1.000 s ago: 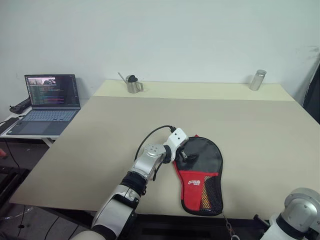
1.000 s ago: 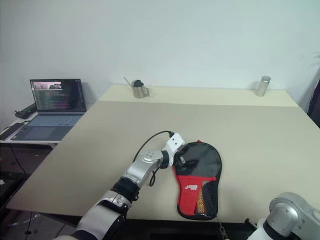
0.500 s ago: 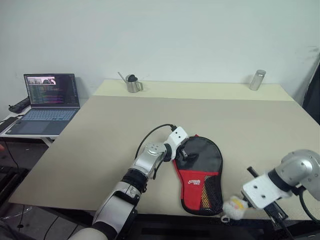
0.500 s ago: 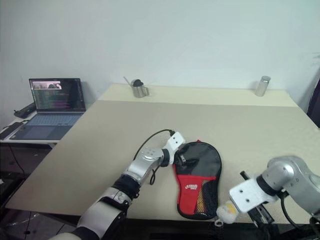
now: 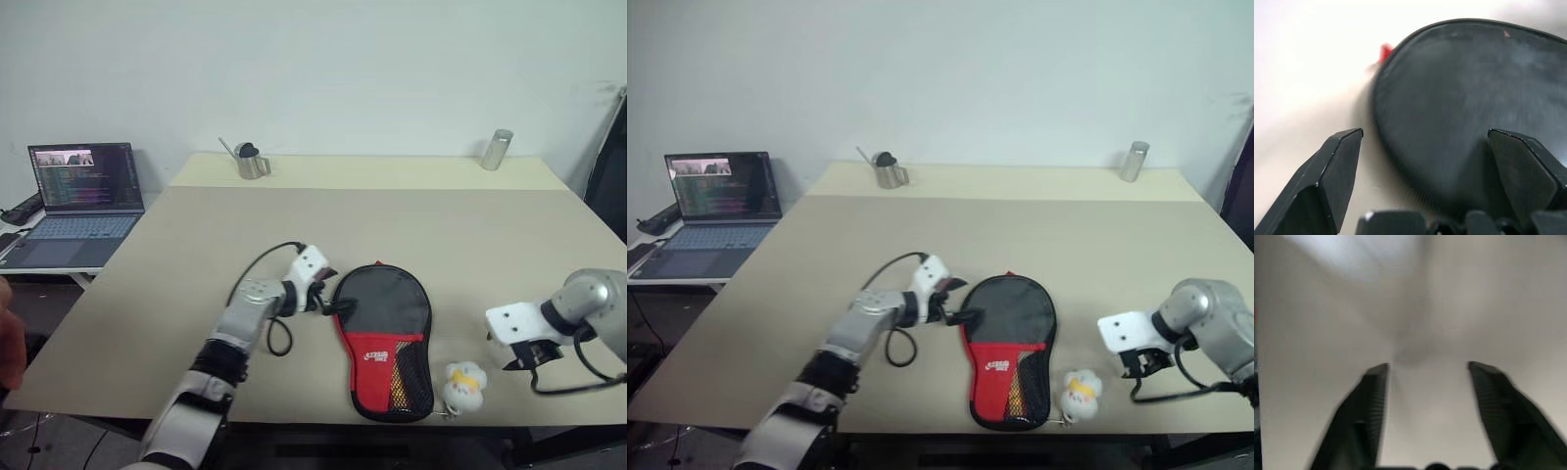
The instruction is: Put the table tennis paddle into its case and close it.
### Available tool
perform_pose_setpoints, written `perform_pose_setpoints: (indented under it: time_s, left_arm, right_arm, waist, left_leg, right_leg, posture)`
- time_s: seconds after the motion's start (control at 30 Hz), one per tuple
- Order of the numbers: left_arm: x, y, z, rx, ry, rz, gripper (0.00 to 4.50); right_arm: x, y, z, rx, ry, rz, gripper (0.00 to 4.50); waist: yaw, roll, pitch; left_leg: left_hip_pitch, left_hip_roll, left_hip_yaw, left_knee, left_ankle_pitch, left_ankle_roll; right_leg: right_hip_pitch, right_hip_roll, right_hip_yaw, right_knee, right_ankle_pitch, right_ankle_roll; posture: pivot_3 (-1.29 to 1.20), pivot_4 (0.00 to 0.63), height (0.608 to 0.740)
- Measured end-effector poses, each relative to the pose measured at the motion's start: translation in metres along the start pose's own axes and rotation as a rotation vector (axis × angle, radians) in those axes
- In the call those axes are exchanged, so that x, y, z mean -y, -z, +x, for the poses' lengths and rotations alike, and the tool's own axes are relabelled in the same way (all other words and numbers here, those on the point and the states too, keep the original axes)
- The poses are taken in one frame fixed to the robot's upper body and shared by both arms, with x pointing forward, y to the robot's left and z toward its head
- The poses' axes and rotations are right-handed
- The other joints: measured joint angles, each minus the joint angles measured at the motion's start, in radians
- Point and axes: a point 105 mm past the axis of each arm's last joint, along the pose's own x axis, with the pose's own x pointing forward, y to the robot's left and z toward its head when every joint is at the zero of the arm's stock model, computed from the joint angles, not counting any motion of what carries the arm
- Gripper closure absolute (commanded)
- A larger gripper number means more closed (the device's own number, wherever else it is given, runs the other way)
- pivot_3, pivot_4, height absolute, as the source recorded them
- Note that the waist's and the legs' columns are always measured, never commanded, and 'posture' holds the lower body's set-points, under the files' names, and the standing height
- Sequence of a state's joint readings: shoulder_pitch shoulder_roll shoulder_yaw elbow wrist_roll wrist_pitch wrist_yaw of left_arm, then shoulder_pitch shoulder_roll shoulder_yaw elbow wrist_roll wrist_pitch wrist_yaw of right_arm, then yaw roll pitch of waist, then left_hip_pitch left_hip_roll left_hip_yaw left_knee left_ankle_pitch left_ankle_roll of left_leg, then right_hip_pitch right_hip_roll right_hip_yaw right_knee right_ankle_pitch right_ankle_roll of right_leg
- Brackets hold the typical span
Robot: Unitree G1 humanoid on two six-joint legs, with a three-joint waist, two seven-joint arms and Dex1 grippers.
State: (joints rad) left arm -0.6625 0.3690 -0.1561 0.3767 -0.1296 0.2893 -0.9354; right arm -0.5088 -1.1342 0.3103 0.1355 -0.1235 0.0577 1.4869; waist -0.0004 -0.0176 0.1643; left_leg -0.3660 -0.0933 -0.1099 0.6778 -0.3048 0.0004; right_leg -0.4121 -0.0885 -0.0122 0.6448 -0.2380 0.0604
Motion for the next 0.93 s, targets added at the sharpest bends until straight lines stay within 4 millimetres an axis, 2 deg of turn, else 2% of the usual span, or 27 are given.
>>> perform_pose_setpoints:
  time_s: [0.07, 0.17, 0.27, 0.4, 0.5, 0.6, 0.73, 0.8, 0.93]
  left_arm:
    - [-0.005, -0.014, -0.019, 0.038, 0.007, 0.022, 0.00]
    - [-0.007, -0.030, -0.051, 0.069, 0.041, 0.055, 0.00]
    - [-0.012, -0.037, -0.087, 0.070, 0.062, 0.037, 0.00]
    - [-0.017, -0.051, -0.135, 0.075, 0.083, 0.020, 0.00]
    - [-0.019, -0.045, -0.165, 0.025, 0.070, 0.010, 0.00]
    - [-0.019, -0.032, -0.189, -0.044, 0.037, -0.019, 0.00]
    - [-0.024, -0.034, -0.220, -0.070, -0.051, 0.000, 0.00]
    - [-0.026, -0.037, -0.231, -0.076, -0.089, 0.011, 0.00]
    - [-0.022, -0.037, -0.238, -0.067, -0.131, 0.019, 0.00]
  right_arm:
    - [0.008, 0.007, -0.013, 0.057, 0.028, 0.089, 0.03]
    - [0.021, 0.014, -0.033, 0.199, 0.090, 0.246, 0.03]
    - [0.027, 0.014, -0.053, 0.355, 0.123, 0.395, 0.03]
    - [0.028, 0.018, -0.078, 0.469, 0.156, 0.513, 0.03]
    - [0.023, 0.012, -0.087, 0.539, 0.150, 0.533, 0.03]
    - [0.011, 0.008, -0.094, 0.568, 0.138, 0.534, 0.03]
    - [0.000, -0.010, -0.099, 0.600, 0.122, 0.465, 0.03]
    - [-0.003, -0.018, -0.099, 0.598, 0.112, 0.435, 0.03]
    - [-0.003, -0.024, -0.105, 0.597, 0.131, 0.406, 0.03]
  waist:
    - [0.000, 0.001, 0.001]
    - [0.000, 0.002, 0.002]
    - [-0.001, 0.005, 0.005]
    - [-0.002, 0.009, 0.008]
    - [-0.002, 0.011, 0.009]
    - [-0.002, 0.012, 0.010]
    - [-0.002, 0.013, 0.010]
    - [-0.002, 0.013, 0.011]
    - [-0.002, 0.013, 0.011]
  left_leg:
    - [0.000, 0.000, 0.000, -0.001, 0.000, 0.000]
    - [-0.001, 0.000, 0.000, -0.001, -0.001, 0.000]
    - [-0.001, 0.000, 0.000, -0.002, -0.001, 0.000]
    - [-0.002, 0.000, 0.000, -0.002, -0.002, 0.000]
    - [-0.002, 0.000, 0.001, -0.002, -0.002, 0.001]
    - [-0.007, 0.001, 0.001, -0.002, -0.002, 0.001]
    - [-0.011, 0.001, 0.001, 0.000, -0.002, 0.001]
    - [-0.011, 0.001, 0.001, -0.001, -0.002, 0.001]
    - [-0.011, 0.001, 0.001, -0.001, -0.002, 0.001]
  right_leg:
    - [0.000, 0.000, 0.000, -0.001, 0.000, 0.000]
    - [0.000, -0.001, 0.000, -0.002, 0.000, -0.001]
    - [-0.001, -0.001, 0.000, -0.001, -0.001, -0.002]
    - [-0.002, -0.001, 0.000, -0.001, -0.001, -0.002]
    - [-0.003, -0.001, 0.000, -0.001, -0.001, -0.002]
    - [-0.009, -0.001, 0.001, 0.000, -0.001, -0.002]
    - [-0.012, 0.000, 0.000, 0.001, -0.001, -0.002]
    - [-0.012, -0.001, 0.000, 0.001, -0.001, -0.002]
    - [-0.011, -0.001, 0.000, 0.000, -0.001, -0.002]
  posture:
    - [0.00, 0.150, 0.740]
    - [0.00, 0.150, 0.740]
    - [0.00, 0.150, 0.740]
    - [0.00, 0.150, 0.740]
    - [0.00, 0.150, 0.740]
    - [0.00, 0.150, 0.740]
    - [0.00, 0.150, 0.740]
    - [0.00, 0.150, 0.740]
    - [0.00, 0.150, 0.740]
